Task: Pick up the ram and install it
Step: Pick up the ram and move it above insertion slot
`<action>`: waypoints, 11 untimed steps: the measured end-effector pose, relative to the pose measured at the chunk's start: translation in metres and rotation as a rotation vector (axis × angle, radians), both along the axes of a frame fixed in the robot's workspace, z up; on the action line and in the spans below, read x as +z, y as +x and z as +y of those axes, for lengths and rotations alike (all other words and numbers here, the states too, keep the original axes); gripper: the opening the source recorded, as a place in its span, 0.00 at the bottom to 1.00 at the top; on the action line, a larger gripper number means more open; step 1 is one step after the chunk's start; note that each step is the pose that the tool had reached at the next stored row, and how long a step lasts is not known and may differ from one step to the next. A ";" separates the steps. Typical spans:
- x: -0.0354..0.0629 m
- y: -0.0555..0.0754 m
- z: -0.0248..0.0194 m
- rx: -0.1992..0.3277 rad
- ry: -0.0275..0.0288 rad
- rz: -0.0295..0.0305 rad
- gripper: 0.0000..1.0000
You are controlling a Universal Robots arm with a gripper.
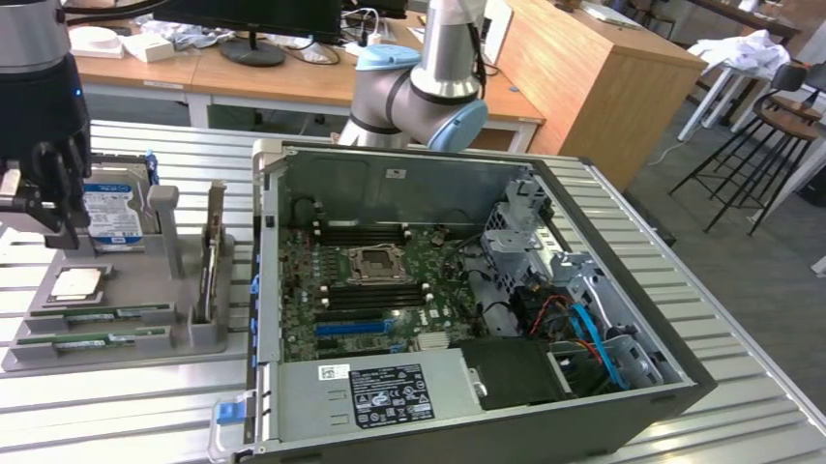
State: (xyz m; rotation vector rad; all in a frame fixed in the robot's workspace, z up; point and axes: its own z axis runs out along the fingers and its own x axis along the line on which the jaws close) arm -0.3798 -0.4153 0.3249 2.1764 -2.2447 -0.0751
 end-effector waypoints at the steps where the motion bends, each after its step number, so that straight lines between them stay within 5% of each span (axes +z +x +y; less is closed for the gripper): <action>1: -0.0006 0.000 0.0000 0.000 -0.0001 0.0000 0.36; 11: -0.0069 0.000 0.0000 0.004 -0.0001 0.0000 0.36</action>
